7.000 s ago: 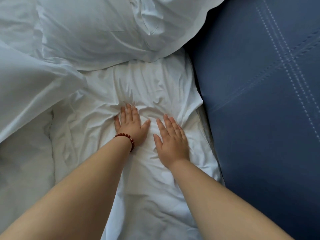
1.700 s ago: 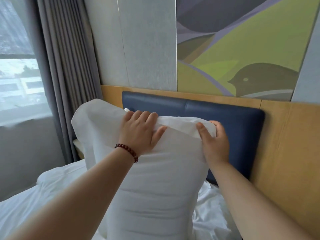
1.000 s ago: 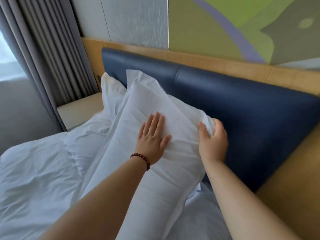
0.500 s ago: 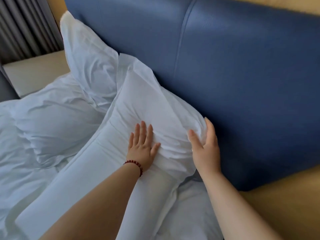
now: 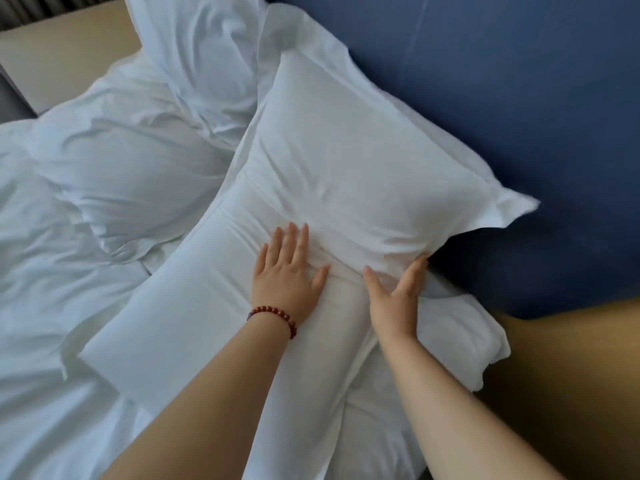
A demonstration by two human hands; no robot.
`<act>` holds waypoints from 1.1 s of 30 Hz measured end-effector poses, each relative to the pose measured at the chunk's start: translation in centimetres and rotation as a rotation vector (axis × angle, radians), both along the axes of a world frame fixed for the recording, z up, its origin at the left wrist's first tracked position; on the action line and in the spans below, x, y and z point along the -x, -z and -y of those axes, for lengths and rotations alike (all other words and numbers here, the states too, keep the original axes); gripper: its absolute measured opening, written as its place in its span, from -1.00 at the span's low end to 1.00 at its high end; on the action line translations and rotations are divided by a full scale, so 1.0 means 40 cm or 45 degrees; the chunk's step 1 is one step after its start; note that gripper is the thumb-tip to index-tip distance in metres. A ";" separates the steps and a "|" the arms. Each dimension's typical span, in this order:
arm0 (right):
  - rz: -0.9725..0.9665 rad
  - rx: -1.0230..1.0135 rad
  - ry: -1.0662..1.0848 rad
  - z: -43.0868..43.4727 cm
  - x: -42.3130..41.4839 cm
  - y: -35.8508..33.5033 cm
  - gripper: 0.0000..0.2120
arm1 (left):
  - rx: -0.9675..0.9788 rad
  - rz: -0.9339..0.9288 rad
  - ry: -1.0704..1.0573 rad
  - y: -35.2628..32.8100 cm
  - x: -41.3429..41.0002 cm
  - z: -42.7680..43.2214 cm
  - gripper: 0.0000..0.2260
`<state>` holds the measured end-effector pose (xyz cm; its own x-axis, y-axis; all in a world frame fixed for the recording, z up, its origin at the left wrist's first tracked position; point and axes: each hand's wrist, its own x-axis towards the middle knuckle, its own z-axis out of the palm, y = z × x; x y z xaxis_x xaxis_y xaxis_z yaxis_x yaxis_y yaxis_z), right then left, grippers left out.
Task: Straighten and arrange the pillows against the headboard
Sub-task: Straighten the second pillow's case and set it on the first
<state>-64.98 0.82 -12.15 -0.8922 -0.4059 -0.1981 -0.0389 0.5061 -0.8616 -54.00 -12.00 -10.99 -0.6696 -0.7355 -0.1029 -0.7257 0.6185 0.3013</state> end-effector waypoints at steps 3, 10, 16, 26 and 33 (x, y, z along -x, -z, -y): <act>0.222 -0.086 -0.038 -0.029 -0.140 0.060 -0.05 | -0.059 -0.113 -0.191 -0.008 -0.100 -0.037 -0.35; 0.507 -0.154 0.068 -0.102 -0.348 0.064 -0.07 | -0.047 -0.113 -0.312 0.009 -0.332 -0.175 -0.29; 1.059 0.254 0.274 -0.144 -0.442 0.065 0.11 | -0.762 -0.578 -1.300 0.034 -0.475 -0.322 0.06; 1.241 0.254 0.342 -0.136 -0.484 -0.004 -0.23 | -1.265 -0.903 -1.477 -0.023 -0.575 -0.250 -0.35; 1.046 0.194 0.505 -0.143 -0.559 -0.016 -0.40 | -1.709 -1.226 -1.320 -0.041 -0.616 -0.248 -0.21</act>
